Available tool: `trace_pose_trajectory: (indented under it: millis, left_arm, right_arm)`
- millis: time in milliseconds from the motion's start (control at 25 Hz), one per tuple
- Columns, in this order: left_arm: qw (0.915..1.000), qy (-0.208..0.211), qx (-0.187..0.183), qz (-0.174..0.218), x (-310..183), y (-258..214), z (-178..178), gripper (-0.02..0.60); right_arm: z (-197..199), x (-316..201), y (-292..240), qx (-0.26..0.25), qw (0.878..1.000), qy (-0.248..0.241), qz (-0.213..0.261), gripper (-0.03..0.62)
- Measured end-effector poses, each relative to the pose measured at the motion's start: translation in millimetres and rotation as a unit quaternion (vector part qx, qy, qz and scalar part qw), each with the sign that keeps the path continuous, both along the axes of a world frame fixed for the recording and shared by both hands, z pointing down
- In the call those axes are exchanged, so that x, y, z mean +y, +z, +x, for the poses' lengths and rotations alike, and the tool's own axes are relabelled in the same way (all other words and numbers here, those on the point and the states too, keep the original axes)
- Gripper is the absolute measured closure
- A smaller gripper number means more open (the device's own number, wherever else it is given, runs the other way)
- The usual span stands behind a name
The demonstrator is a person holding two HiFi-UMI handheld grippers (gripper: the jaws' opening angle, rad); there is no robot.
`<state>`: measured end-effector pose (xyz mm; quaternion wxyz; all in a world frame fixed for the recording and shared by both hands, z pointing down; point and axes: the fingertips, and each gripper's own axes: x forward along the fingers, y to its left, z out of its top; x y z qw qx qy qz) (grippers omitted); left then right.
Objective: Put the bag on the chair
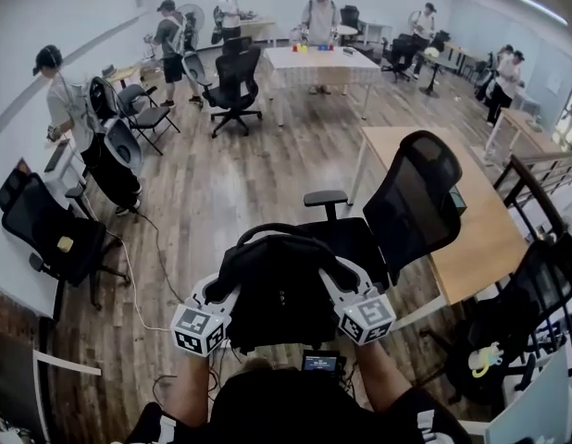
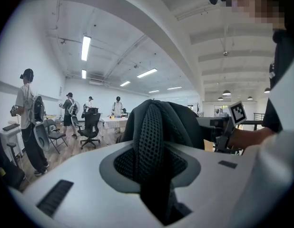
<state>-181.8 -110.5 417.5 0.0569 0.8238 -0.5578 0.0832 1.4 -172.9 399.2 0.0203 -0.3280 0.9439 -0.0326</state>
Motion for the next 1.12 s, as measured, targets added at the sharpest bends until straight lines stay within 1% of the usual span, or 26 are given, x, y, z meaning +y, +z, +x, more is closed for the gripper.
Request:
trace_pose_trajectory:
  millis: [240, 360, 520, 720, 880, 960, 1120]
  left_arm:
    - [1.0000, 0.007, -0.001, 0.002, -57, 0, -13, 0.468]
    - [0.9998, 0.020, 0.000, -0.001, -88, 6, -18, 0.468]
    - [0.9989, 0.047, 0.002, -0.009, -135, 16, -31, 0.468]
    - [0.9949, 0.099, 0.003, -0.019, -190, 22, -44, 0.468]
    - [0.9903, 0.138, -0.001, -0.019, -239, 21, -63, 0.468]
    - [0.9859, 0.166, -0.006, -0.017, -261, 17, -66, 0.468]
    - [0.9743, 0.224, -0.020, -0.012, -303, 14, -58, 0.468]
  right_arm:
    - [-11, -51, 0, 0.001, 1.000, 0.005, 0.003, 0.459]
    - [-15, -78, 6, 0.000, 1.000, 0.015, -0.001, 0.459]
    - [-25, -117, 16, -0.001, 0.999, 0.037, -0.008, 0.459]
    - [-35, -154, 21, -0.002, 0.997, 0.080, -0.011, 0.461]
    - [-52, -188, 23, -0.004, 0.994, 0.113, -0.012, 0.462]
    - [-54, -201, 24, -0.009, 0.990, 0.137, -0.014, 0.462]
    - [-46, -222, 27, -0.020, 0.980, 0.196, -0.020, 0.463]
